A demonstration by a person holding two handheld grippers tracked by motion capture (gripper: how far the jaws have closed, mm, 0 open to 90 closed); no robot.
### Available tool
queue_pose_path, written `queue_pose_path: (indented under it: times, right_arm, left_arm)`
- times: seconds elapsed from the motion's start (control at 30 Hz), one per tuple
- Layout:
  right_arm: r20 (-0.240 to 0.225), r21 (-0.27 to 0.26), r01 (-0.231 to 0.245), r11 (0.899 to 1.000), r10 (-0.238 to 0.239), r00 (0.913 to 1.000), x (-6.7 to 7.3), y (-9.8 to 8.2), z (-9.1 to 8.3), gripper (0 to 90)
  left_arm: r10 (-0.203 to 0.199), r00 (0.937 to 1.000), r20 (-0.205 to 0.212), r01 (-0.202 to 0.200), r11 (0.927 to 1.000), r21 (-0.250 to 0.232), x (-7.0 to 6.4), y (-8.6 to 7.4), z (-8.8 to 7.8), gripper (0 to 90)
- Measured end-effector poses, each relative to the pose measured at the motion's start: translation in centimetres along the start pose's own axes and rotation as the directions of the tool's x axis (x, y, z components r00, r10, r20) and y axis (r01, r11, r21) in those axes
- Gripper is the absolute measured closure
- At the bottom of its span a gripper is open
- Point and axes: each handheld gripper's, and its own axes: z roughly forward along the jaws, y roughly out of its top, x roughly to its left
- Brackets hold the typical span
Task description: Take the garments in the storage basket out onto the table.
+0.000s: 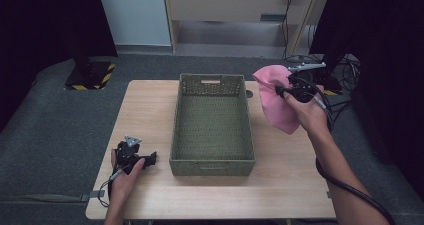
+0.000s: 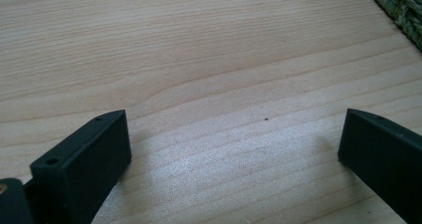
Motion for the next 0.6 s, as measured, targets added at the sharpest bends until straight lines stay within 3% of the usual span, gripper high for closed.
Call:
queue_pose_path:
  times: [0.6]
  right_arm:
    - [0.017,0.042,-0.031,0.999,0.030,0.9994,-0.9,-1.7,3.4,69.1]
  left_arm:
    - [0.000,1.0000,0.000,0.000,1.0000,0.000,0.0,0.0,0.0,0.0]
